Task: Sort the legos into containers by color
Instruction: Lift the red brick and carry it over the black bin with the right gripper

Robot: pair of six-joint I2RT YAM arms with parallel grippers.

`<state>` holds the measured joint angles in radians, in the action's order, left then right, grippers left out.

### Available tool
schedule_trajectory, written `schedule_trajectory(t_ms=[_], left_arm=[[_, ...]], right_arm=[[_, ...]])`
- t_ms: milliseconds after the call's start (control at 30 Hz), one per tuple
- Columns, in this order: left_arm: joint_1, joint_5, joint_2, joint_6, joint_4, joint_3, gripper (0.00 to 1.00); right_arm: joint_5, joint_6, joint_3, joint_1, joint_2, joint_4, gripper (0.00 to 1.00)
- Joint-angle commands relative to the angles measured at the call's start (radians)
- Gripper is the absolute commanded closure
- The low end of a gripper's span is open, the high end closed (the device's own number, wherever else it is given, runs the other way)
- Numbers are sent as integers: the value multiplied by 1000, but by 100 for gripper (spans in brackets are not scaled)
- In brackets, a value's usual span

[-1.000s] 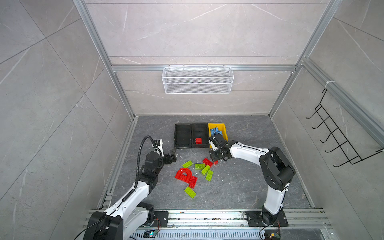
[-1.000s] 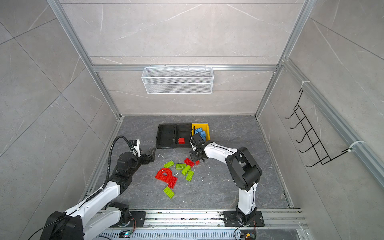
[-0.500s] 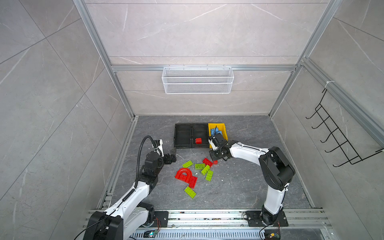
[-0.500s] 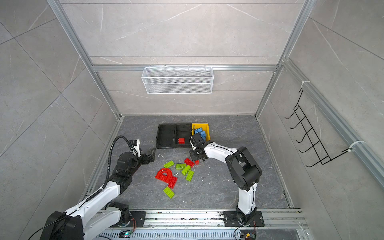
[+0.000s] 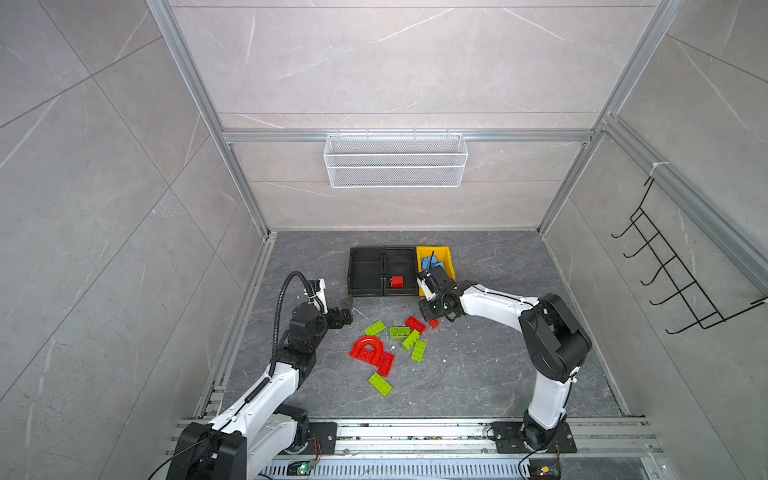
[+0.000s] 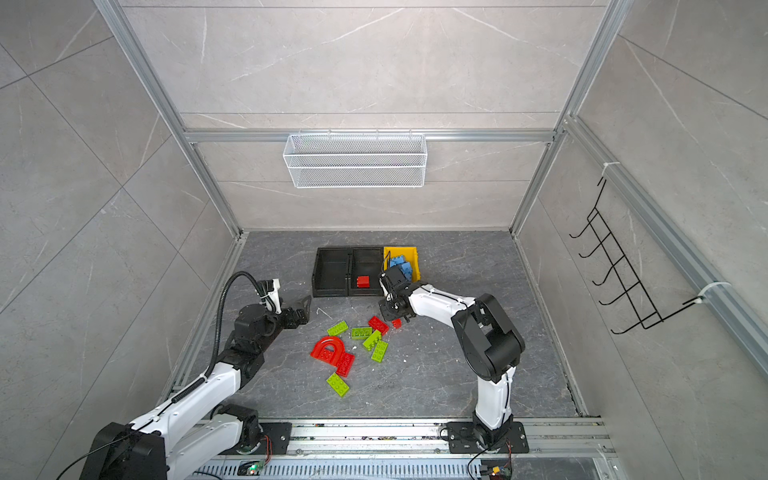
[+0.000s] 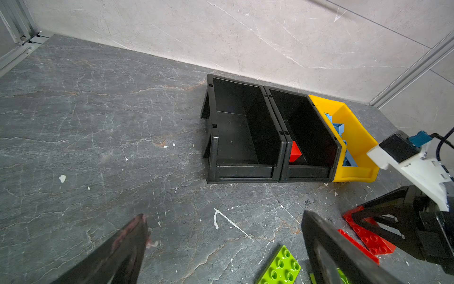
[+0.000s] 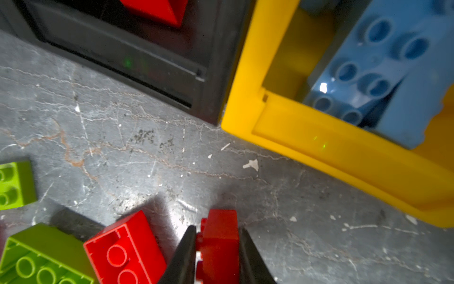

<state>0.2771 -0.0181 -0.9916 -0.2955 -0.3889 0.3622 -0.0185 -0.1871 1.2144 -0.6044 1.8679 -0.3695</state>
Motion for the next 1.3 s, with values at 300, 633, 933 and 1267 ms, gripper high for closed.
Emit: schedule_trajectory(t_ms=[300,633,933,1267], left_arm=[[4,0,13,11,-33,25,0],[4,-6,16,15,-31,25,0],[3,-6,24,15,-30,24,0],[4,-7,25,15,-30,20,0]], right_arm=[[42,13,109,3,-98,-43,71],[90,22,360,11,40,-30,71],[81,-5,592,49,225,-36,71],[66,-15,744,59,387,-69,71]])
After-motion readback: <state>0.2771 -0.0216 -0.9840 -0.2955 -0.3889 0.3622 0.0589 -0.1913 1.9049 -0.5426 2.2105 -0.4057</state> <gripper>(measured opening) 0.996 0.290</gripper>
